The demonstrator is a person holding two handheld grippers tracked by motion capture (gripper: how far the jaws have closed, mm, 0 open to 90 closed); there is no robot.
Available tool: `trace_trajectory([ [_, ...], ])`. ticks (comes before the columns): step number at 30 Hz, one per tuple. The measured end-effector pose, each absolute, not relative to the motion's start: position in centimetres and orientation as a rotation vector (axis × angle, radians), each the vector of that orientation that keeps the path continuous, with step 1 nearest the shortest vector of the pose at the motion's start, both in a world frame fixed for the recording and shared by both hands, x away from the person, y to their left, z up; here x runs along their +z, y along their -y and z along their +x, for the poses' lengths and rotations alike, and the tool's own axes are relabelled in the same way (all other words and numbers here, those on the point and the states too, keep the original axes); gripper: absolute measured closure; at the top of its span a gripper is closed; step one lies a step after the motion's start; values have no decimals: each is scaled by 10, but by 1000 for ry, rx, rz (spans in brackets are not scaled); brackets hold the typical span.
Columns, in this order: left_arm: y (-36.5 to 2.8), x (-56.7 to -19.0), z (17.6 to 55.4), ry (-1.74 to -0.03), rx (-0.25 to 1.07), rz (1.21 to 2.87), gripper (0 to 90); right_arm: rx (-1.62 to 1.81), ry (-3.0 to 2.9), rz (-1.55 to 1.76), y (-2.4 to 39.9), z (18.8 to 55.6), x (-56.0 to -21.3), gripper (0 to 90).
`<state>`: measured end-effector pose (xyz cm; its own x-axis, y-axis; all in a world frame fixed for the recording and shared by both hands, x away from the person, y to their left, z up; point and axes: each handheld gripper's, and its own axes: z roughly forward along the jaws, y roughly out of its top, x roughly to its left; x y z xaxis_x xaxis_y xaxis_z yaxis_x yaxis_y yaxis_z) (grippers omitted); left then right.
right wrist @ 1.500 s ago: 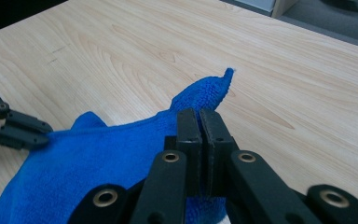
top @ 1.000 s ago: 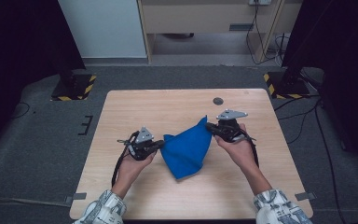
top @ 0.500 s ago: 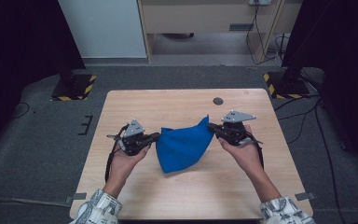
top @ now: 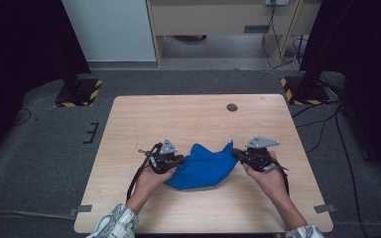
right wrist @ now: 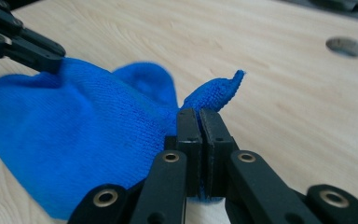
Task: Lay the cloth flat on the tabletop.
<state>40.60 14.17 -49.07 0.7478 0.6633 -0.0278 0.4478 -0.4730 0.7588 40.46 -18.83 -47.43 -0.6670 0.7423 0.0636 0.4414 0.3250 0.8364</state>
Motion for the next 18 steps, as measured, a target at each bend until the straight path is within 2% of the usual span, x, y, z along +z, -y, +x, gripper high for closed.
trace_trajectory([
  [4,-146,-487,405,-847,365,2114,639,1228,-2283,1072,192,404,-483,877],
  [13,-160,-472,399,-851,399,2012,616,1169,-2299,1051,194,399,-488,870],
  [18,-162,-472,397,-854,405,2017,594,1162,-2295,1086,200,400,-490,871],
])
